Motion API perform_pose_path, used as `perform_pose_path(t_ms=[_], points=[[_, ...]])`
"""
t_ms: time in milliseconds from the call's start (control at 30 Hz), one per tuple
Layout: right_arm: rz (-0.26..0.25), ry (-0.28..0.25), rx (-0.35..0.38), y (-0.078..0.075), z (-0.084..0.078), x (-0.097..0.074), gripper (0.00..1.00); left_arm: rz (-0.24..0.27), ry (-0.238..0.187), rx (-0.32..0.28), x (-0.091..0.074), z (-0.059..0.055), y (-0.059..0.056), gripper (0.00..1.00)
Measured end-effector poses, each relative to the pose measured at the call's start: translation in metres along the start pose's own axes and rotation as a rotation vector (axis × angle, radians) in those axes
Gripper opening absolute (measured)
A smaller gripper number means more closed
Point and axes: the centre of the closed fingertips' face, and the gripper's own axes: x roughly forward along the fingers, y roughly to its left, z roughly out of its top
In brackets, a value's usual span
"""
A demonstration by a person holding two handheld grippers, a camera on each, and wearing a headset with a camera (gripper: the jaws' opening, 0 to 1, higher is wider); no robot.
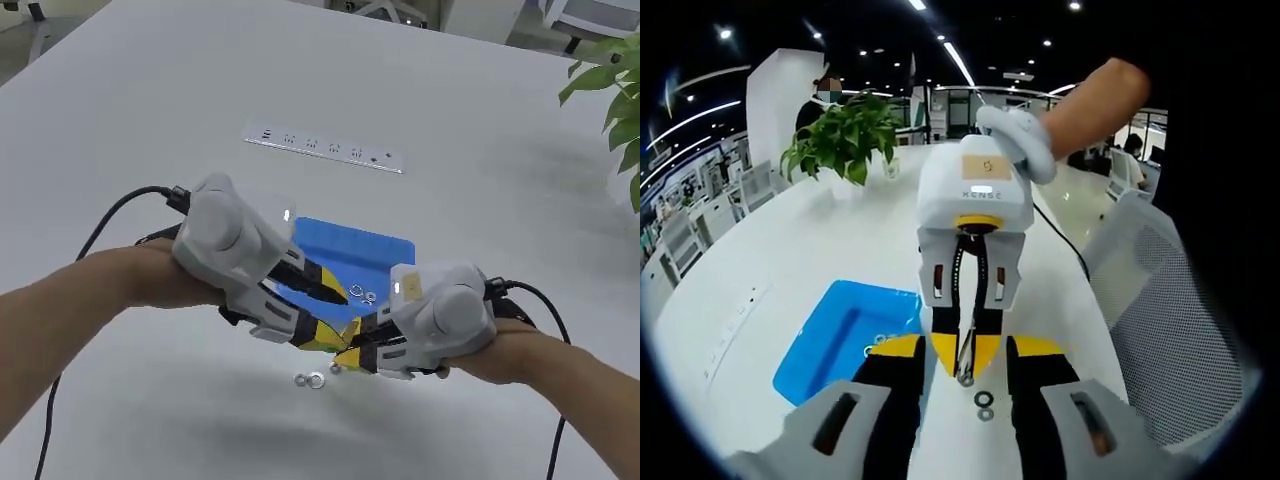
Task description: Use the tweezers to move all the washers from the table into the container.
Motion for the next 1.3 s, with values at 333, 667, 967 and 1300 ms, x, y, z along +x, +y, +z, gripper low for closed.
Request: perform_pose_path(t_ms=[333,667,967,1300], points=[[0.000,-0.001,0.000,0.000,0.001,0.000,0.08,0.037,-0.008,-0.038,-0.007,-0.009,0.001,0.67],[-0.007,-0.003,0.001,-0.001,0.001,-0.002,0.08,0.072,-0.019,-0.094,-0.018,-0.023,0.001,0.78],[-0.014,-0.011,0.002,-0.001,0.003,-0.008,0.08,0.107,-0.027,-0.122,-0.026,-0.032,0.003,0.90],[-0.018,-0.020,-0.015,-0.006,0.015,-0.021,0.08,0.138,-0.037,-0.144,-0.033,-0.036,0.001,0.97]])
